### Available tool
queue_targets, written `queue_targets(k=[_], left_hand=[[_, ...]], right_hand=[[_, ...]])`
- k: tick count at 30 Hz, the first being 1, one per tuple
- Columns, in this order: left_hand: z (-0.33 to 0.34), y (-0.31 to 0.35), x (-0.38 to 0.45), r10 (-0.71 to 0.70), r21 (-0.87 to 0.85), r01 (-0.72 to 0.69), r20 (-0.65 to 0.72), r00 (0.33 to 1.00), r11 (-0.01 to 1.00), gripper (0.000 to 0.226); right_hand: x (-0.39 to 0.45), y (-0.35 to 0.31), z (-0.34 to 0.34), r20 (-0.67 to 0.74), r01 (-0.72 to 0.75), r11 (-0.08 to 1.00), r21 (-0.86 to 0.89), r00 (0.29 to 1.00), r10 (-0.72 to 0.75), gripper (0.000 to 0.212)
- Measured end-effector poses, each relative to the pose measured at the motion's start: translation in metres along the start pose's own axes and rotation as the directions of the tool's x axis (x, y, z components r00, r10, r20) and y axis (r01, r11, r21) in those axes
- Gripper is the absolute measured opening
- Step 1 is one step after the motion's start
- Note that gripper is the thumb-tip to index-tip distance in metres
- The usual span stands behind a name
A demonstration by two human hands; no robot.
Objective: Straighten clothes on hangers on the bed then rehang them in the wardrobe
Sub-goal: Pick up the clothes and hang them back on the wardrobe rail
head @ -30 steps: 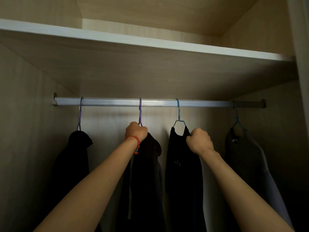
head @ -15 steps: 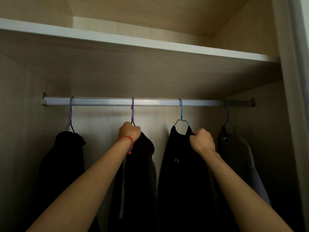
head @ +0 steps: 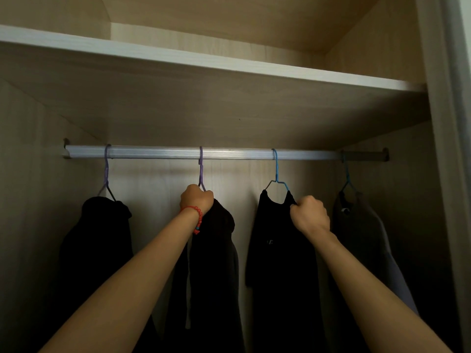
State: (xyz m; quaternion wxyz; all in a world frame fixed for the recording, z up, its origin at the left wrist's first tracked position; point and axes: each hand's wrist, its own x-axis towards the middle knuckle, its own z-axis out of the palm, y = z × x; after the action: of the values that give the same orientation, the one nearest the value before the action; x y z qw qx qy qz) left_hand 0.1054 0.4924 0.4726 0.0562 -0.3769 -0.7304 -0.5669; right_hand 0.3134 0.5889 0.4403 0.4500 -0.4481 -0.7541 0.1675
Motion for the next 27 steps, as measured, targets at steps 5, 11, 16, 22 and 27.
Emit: queue_targets(k=[5,11,16,22,27], left_hand=[[0.0,-0.001,0.002,0.005,0.007,-0.005,-0.001,1.0,1.0,0.033],[0.002,-0.003,0.006,0.016,0.002,-0.016,-0.019,1.0,1.0,0.032],[0.002,-0.005,0.006,-0.002,-0.041,0.001,-0.038,0.999,0.999,0.033],[-0.007,-0.012,0.014,-0.043,-0.128,0.035,-0.056,0.997,0.991,0.032],[-0.011,-0.015,0.01,-0.049,-0.152,0.041,-0.05,0.998,0.988,0.031]], right_hand=[[0.002,0.006,0.002,-0.037,-0.022,0.999,0.029,0.999,0.023,0.024],[0.003,0.013,-0.004,-0.018,0.008,0.999,0.034,1.0,-0.007,0.026],[0.008,0.016,-0.009,0.024,0.023,1.0,0.006,0.999,-0.023,0.036],[0.016,0.015,-0.026,0.164,0.072,0.997,-0.015,0.984,-0.069,0.034],[0.015,0.014,-0.022,0.137,0.093,0.995,-0.019,0.986,-0.09,0.041]])
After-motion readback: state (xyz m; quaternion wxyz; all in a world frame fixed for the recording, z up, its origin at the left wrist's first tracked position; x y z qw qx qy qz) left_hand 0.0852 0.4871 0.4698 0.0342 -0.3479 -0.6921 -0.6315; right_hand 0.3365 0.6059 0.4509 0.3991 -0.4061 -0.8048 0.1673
